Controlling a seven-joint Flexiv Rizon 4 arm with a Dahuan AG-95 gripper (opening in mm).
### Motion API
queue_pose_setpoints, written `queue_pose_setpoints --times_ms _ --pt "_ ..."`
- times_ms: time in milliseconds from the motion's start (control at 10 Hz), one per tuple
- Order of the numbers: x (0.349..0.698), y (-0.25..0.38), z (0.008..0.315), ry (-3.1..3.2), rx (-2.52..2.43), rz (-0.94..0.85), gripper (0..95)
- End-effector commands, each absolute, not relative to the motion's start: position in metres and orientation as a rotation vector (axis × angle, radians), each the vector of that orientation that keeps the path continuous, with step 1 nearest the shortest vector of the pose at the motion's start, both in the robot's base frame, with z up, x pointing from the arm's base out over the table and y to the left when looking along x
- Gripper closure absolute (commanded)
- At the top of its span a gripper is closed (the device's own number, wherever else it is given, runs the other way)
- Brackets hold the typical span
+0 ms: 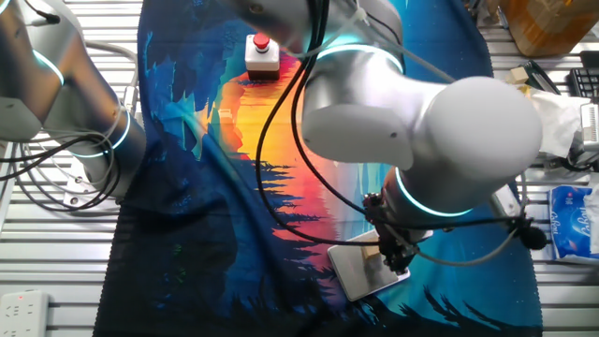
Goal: Place the block on the scale
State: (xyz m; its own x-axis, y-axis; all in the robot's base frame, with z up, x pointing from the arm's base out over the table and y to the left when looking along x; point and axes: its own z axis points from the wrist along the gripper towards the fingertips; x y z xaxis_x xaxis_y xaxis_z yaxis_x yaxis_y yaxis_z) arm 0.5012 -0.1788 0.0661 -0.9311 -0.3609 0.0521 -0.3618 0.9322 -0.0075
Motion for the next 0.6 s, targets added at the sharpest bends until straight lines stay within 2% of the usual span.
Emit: queue_pose_setpoints --times_ms 100,600 --pt "0.4999 -0.1784 0.0684 -3.025 0.631 0.043 95.0" --pt "0.5014 -0.1784 0.0704 -2.994 0.709 0.064 95.0"
